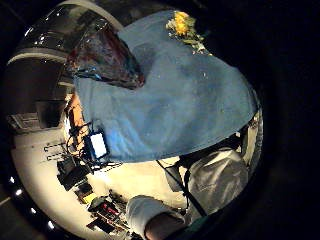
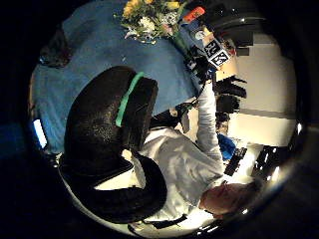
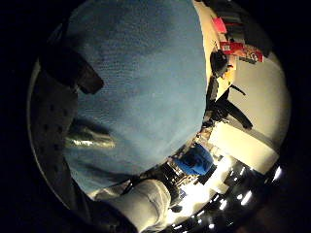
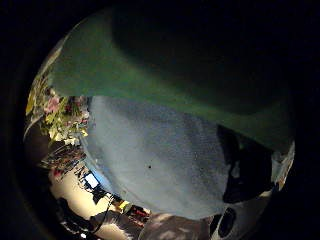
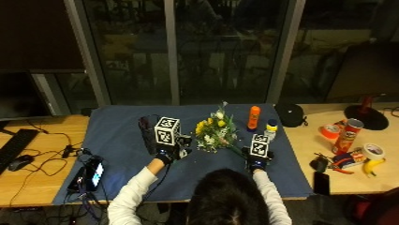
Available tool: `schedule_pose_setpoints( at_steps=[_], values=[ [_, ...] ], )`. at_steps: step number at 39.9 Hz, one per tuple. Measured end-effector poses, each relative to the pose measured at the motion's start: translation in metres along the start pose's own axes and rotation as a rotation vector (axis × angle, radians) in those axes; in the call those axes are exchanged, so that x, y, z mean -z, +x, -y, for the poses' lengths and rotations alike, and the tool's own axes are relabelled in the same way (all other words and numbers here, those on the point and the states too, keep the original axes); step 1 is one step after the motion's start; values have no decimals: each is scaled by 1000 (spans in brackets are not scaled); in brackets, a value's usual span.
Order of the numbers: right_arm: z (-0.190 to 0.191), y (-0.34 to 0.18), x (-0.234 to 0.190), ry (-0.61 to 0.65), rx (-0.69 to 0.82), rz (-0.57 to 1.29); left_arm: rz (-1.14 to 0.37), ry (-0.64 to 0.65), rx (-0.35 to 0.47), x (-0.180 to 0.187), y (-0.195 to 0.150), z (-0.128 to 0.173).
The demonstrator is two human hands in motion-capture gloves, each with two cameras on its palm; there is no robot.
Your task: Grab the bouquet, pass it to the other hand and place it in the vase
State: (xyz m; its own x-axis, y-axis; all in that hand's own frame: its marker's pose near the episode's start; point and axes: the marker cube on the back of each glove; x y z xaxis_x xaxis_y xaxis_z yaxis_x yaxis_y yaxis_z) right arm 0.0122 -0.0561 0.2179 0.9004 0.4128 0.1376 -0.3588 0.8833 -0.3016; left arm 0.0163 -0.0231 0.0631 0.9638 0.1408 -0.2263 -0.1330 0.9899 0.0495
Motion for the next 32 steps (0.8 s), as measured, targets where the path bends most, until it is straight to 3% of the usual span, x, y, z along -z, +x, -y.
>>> schedule_pose_setpoints(
  at_steps=[6, 11, 13, 19, 24, 28, 32],
  values=[
    [4, -5, 5, 114, 90, 141, 12, -9, 7, 0, -4, -3],
    [14, 4, 14, 363, 14, 253, -14, 11, 21, 5, -10, -4],
    [15, 2, 20, 404, 43, 364, -40, 22, 25, 8, -13, -3],
    [-1, -10, 41, 290, 59, 707, -155, 28, 31, 17, -19, 3],
    [-15, -25, 71, 282, 61, 888, -283, 49, 11, 23, -16, 17],
    [-29, -53, 98, 261, 197, 1134, -413, 73, -19, 31, -6, 29],
    [-39, -75, 117, 321, 315, 1263, -543, 111, -49, 36, 4, 45]
  ],
)
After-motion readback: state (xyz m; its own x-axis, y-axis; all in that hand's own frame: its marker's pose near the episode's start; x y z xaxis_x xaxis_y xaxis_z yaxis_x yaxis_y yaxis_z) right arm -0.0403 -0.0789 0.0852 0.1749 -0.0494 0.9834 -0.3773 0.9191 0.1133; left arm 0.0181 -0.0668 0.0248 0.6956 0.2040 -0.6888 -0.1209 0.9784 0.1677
